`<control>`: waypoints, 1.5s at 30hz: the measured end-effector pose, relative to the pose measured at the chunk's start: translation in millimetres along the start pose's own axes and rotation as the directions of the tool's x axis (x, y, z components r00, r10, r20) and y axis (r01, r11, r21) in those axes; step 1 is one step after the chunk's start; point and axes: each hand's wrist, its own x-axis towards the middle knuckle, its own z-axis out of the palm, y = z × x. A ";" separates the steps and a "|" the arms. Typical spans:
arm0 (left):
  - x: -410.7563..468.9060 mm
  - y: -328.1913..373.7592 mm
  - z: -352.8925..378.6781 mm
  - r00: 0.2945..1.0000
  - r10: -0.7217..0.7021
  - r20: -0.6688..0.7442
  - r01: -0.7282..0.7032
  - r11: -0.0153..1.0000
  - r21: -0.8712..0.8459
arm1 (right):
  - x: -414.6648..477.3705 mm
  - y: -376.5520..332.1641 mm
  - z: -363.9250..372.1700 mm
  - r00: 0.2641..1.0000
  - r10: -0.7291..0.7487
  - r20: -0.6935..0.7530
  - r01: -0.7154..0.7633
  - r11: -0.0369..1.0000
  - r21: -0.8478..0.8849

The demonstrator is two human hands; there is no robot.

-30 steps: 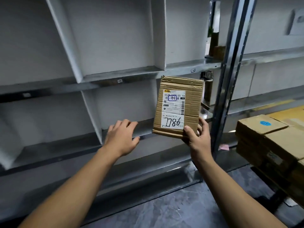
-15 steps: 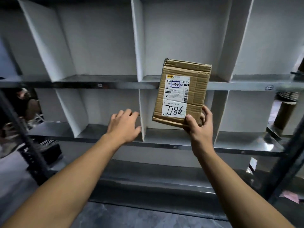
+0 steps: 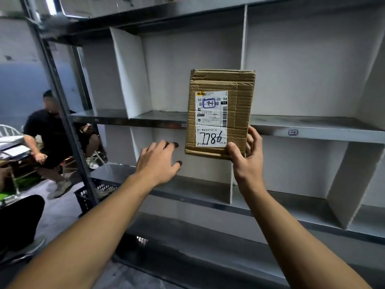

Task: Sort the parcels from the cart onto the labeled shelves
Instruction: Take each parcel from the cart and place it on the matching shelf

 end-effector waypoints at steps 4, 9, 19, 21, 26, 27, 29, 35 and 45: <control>21.8 -60.1 -2.2 1.000 0.016 -0.026 -0.015 1.000 0.007 | 12.8 14.9 59.3 1.000 -0.023 -0.005 0.023 1.000 0.001; 46.7 -117.0 -3.1 0.997 0.071 -0.041 -0.071 0.997 0.011 | 32.9 27.9 116.3 0.999 -0.047 -0.024 0.047 0.999 -0.018; 98.9 -190.9 10.4 0.990 0.121 -0.071 -0.123 0.992 -0.024 | 83.1 52.1 182.8 0.994 -0.068 -0.084 0.063 0.996 -0.061; 111.6 -198.9 16.1 0.990 0.122 -0.077 -0.124 0.992 -0.030 | 102.3 58.5 191.1 0.993 -0.068 -0.093 0.061 0.995 -0.076; 150.1 -211.7 32.0 0.988 0.135 -0.072 -0.138 0.990 -0.033 | 155.9 75.4 211.8 0.993 -0.074 -0.089 0.068 0.995 -0.073; 158.2 -214.1 35.5 0.987 0.143 -0.077 -0.145 0.989 -0.033 | 166.2 80.7 216.0 0.994 -0.074 -0.079 0.068 0.995 -0.075; 172.2 -218.0 40.6 0.984 0.154 -0.088 -0.157 0.987 -0.028 | 183.4 91.9 222.3 0.996 -0.066 -0.053 0.062 0.996 -0.071; 199.4 -234.3 61.3 0.984 0.137 -0.115 -0.147 0.985 -0.089 | 218.1 134.7 247.3 1.000 0.001 0.005 0.000 0.990 -0.144; 222.0 -269.6 74.7 0.970 0.201 -0.136 -0.222 0.961 -0.166 | 241.7 167.2 276.8 0.993 0.107 -0.051 -0.119 0.906 -0.407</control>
